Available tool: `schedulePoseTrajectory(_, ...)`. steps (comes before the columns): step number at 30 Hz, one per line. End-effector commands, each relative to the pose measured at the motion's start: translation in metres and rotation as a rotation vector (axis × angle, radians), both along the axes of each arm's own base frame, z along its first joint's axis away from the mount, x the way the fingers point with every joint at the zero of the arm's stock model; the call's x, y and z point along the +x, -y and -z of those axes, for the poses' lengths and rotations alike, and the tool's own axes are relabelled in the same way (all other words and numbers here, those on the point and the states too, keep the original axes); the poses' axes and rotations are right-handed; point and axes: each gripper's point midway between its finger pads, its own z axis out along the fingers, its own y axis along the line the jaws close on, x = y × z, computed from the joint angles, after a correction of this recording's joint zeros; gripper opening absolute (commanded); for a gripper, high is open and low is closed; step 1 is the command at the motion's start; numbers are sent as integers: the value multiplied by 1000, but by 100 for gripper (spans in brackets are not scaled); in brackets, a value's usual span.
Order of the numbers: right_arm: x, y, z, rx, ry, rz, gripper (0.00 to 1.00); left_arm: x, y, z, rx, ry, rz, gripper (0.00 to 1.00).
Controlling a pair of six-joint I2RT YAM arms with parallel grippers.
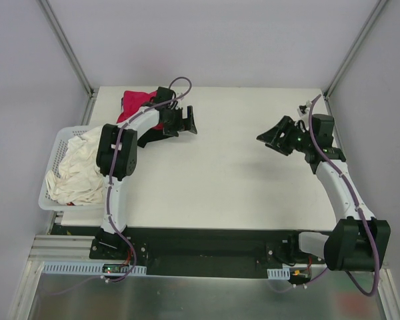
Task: Fold and stack the t-shirts
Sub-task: Put the neatly folded tshirt into the corner of the board with both arms
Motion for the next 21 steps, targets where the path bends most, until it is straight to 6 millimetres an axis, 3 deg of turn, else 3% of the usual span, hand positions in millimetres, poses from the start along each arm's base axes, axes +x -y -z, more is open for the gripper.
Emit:
schedulePoseTrajectory(1, 7, -1, -23, 11, 73, -12, 63, 9, 0, 0, -5, -3, -27, 99)
schedulePoseTrajectory(12, -3, 10, -32, -19, 81, 3, 63, 52, -16, -1, 25, 47, -143, 99)
schedulePoseTrajectory(16, -5, 15, -28, -27, 66, 14, 63, 65, -39, 0, 32, 52, -198, 99)
schedulePoseTrajectory(21, -5, 19, -25, -38, 55, 20, 63, 67, -67, 4, 75, 41, -284, 99)
